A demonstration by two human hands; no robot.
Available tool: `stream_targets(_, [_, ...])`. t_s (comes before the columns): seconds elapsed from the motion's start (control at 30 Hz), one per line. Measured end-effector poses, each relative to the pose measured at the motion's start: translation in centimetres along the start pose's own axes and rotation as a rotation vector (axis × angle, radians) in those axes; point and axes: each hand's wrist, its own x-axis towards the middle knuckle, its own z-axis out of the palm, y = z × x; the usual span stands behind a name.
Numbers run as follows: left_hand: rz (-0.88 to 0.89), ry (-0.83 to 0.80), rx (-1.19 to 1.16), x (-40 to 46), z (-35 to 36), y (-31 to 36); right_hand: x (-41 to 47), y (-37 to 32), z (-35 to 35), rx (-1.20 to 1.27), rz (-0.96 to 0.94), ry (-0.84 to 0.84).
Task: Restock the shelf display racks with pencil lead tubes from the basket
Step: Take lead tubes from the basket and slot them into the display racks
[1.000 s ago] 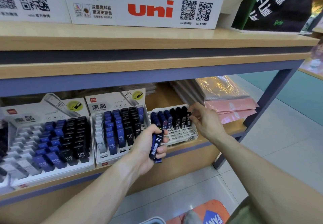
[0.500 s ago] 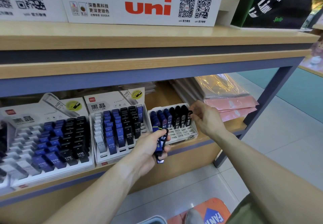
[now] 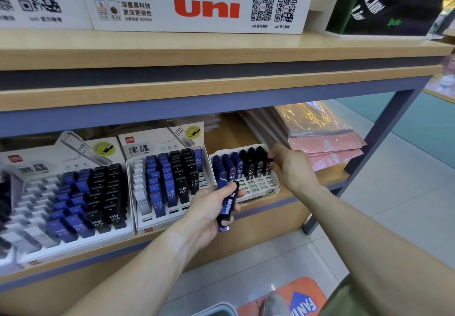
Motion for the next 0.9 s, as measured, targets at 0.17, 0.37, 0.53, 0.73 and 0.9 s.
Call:
stream_targets(0.17, [0.004,-0.001,-0.002,-0.2,-0.1,0.0,-0.2,-0.3,0.0,-0.069,0.025,0.01])
stream_targets(0.37, [0.003,0.011,-0.037,-0.1,-0.1,0.0,-1.3,-4.9,-1.7,0.088,0.129,0.028])
stream_targets(0.53, [-0.011,0.039,-0.053,0.3,0.0,-0.2,-3.8,-8.7,-2.2,0.598,0.312,-0.492])
stream_targets(0.73, [-0.019,0.016,-0.103,0.2,0.1,-0.4,-3.7,-9.0,-1.9,0.774,0.395,-0.547])
stream_targets(0.9, [-0.02,0.013,-0.092,0.4,-0.1,-0.5,-3.2,-8.7,-2.0,0.868,0.535,-0.415])
